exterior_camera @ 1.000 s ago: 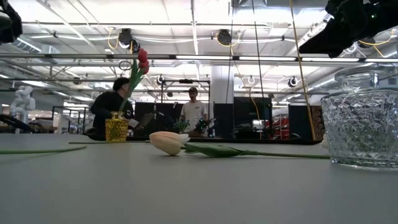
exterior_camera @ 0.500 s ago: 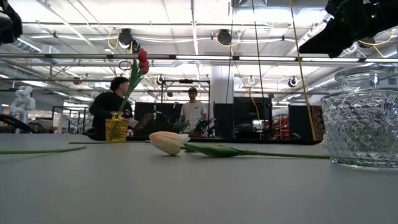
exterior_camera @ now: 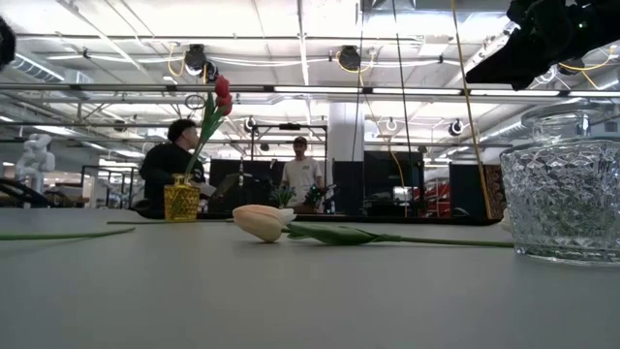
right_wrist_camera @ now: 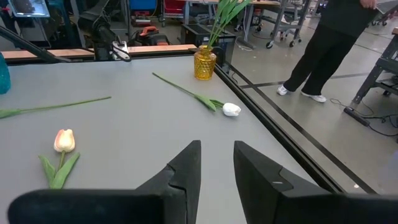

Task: Sort flowers into vase by color
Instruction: Put the yellow tulip into the blue vase

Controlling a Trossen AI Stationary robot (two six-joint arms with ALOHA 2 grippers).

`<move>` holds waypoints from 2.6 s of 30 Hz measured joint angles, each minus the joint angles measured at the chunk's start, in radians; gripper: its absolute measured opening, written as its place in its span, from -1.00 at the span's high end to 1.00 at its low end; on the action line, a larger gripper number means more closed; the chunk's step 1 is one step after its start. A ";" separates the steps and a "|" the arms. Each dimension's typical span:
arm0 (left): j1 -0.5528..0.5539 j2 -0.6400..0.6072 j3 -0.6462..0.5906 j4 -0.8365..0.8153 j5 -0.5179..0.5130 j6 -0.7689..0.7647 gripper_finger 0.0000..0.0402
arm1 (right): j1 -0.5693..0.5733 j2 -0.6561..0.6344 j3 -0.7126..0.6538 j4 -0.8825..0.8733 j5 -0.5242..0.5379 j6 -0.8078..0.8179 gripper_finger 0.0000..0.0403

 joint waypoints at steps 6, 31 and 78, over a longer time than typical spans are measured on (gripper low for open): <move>0.137 -0.041 0.000 -0.084 0.047 0.000 0.17 | 0.000 0.000 0.000 0.000 0.000 0.000 0.57; 0.768 -0.009 0.000 -0.192 0.275 0.033 0.17 | 0.000 0.000 0.000 0.000 0.000 0.000 0.57; 1.116 0.336 0.000 0.033 0.404 0.165 0.17 | 0.000 0.000 0.000 0.000 0.000 0.000 0.57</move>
